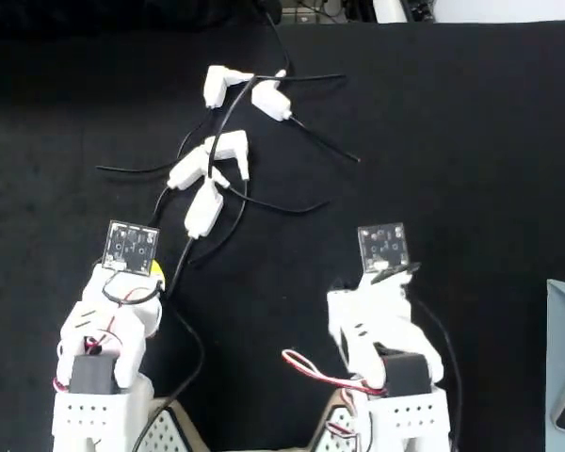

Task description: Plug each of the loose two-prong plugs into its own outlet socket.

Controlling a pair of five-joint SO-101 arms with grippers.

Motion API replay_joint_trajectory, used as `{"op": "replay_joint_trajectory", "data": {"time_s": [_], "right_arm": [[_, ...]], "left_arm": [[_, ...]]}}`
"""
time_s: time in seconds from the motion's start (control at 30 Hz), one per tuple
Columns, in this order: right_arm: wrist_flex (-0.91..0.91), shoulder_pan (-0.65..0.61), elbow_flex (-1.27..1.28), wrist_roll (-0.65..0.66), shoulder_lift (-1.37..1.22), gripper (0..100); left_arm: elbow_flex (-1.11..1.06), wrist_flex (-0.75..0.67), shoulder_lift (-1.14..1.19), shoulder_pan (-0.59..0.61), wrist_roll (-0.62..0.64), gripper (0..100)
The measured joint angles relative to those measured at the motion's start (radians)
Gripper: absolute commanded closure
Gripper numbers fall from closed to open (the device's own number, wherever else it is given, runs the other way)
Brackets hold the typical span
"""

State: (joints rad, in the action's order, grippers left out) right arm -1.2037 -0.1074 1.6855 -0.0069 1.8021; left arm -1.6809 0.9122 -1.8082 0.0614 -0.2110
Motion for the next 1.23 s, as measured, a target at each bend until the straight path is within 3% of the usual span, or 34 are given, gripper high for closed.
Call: {"op": "replay_joint_trajectory", "data": {"time_s": [0.1, 0.57, 1.23], "right_arm": [[-0.071, 0.000, 0.000, 0.000, 0.000, 98.5], [-0.080, 0.000, -0.002, 0.000, 0.000, 98.5], [-0.080, 0.000, -0.002, 0.000, 0.000, 98.5]], "left_arm": [[0.000, 0.055, 0.000, 0.000, 0.000, 97], [0.000, 0.338, 0.000, -0.006, -0.005, 97], [0.000, 0.356, 0.000, -0.006, -0.005, 97]]}}
